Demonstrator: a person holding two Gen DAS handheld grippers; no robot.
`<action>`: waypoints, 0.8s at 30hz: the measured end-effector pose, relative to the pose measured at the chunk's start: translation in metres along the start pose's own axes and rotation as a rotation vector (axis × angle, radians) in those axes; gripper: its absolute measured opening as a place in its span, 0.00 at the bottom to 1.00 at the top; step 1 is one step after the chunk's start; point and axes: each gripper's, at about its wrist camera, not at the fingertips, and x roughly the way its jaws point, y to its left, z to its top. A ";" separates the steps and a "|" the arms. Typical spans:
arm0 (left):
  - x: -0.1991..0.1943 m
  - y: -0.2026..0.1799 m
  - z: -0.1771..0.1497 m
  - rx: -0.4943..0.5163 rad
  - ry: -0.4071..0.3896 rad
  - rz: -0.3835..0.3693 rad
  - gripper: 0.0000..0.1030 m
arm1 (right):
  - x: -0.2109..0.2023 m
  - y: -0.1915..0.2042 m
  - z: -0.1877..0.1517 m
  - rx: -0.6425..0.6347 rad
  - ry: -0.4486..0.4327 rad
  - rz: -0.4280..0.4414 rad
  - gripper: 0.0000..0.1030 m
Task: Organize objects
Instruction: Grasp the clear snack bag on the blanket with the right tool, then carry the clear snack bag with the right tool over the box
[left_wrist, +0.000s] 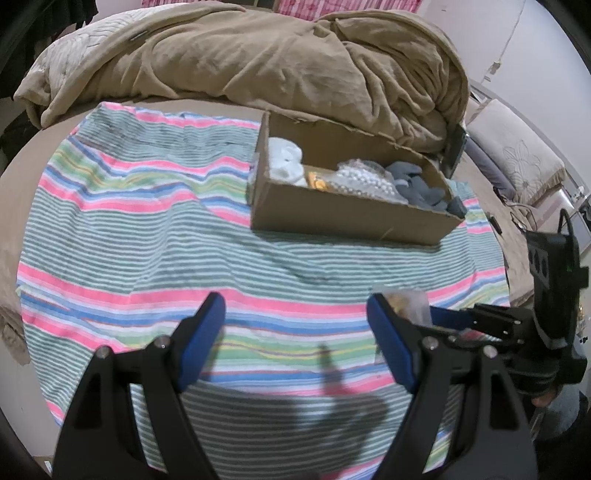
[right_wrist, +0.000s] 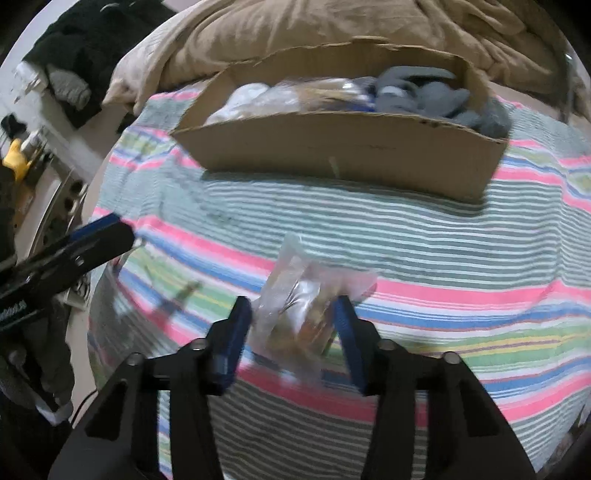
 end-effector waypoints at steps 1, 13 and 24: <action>0.000 -0.001 0.000 0.001 -0.001 0.000 0.78 | 0.000 0.003 0.000 -0.010 0.001 0.005 0.40; -0.012 0.003 0.012 0.000 -0.039 0.010 0.78 | -0.032 0.022 0.020 -0.061 -0.084 0.035 0.39; -0.020 0.008 0.034 0.007 -0.088 0.026 0.78 | -0.055 0.033 0.059 -0.101 -0.174 0.031 0.40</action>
